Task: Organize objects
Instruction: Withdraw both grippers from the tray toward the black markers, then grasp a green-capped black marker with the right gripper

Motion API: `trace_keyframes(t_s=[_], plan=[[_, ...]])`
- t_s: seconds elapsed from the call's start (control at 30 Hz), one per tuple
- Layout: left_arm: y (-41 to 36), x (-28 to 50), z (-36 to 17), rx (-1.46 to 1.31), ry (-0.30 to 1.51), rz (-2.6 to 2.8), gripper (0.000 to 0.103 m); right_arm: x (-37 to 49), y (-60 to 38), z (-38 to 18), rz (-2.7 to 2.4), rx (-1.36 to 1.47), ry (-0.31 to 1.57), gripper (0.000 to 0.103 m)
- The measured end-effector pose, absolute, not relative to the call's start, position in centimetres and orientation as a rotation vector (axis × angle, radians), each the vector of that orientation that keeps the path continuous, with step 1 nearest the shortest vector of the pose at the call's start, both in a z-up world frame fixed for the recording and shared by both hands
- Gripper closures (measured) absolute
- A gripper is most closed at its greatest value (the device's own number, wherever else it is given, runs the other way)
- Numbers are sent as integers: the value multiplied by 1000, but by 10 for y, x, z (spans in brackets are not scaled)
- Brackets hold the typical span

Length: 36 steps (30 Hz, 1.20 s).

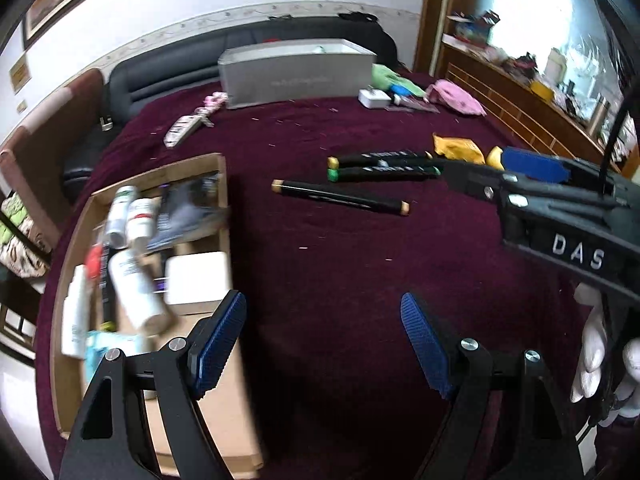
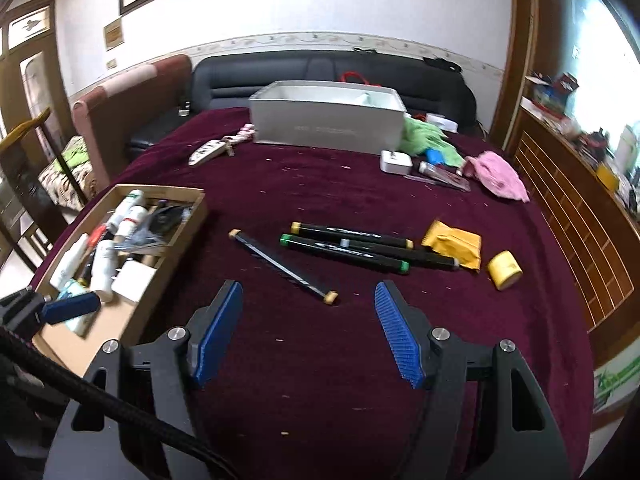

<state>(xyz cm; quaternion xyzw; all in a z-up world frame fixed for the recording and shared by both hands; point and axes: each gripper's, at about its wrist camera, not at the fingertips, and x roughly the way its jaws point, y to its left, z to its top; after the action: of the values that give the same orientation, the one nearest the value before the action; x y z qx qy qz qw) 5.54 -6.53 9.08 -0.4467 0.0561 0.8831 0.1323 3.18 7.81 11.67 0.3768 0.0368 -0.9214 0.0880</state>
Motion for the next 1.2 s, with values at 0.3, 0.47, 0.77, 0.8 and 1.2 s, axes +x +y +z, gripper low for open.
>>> trace_keyframes(t_s=[0.3, 0.47, 0.77, 0.8, 1.2], plan=[[-25, 32, 45, -1386, 136, 2486, 28, 12, 111, 97, -2748, 1215, 69, 35], [-27, 28, 26, -1392, 110, 2507, 28, -6, 145, 93, -2720, 1265, -102, 35], [-16, 39, 16, -1314, 201, 2504, 4, -69, 184, 77, -2381, 1275, -594, 31], [-16, 38, 16, -1315, 200, 2499, 3, -79, 176, 73, -2348, 1289, -582, 31], [-20, 36, 18, -1296, 131, 2482, 2, -120, 134, 20, -2195, 1558, -501, 30]])
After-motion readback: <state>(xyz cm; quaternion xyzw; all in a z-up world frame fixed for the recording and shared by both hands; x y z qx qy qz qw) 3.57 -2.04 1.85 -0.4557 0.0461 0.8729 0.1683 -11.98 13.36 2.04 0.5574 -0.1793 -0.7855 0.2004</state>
